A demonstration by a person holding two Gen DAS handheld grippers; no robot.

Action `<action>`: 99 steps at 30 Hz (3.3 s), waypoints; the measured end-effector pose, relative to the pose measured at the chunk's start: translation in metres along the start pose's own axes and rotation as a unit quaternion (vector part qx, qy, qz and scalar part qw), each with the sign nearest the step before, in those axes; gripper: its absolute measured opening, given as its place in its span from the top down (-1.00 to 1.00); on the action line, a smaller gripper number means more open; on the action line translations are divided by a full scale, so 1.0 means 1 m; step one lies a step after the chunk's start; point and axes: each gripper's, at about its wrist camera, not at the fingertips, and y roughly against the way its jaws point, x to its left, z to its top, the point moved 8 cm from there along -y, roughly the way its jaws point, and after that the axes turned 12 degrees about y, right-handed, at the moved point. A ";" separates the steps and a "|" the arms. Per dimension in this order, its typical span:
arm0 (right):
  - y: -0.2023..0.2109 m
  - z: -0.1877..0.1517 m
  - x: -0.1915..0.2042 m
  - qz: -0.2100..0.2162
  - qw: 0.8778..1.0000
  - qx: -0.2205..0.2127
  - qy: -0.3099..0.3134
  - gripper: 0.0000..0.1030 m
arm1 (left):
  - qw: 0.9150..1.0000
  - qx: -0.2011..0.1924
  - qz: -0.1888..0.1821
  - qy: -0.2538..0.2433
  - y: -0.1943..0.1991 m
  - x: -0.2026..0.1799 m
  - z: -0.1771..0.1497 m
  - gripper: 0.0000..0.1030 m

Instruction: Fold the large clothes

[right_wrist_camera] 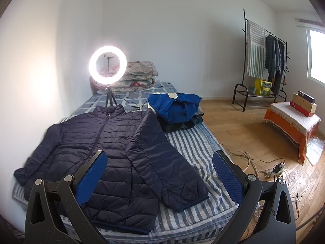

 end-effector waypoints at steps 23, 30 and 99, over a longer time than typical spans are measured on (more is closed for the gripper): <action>-0.034 0.057 0.121 0.113 0.985 -0.036 0.122 -0.99 | 0.999 -0.002 0.044 0.004 0.005 0.056 -0.017 -1.00; -0.057 0.062 0.226 0.238 0.946 -0.067 0.210 -0.99 | 0.998 0.014 0.067 0.012 0.007 0.086 -0.046 -1.00; -0.230 0.097 0.382 0.464 0.874 0.120 0.085 0.87 | 0.991 0.129 -0.029 0.006 -0.150 -0.008 -0.015 -0.90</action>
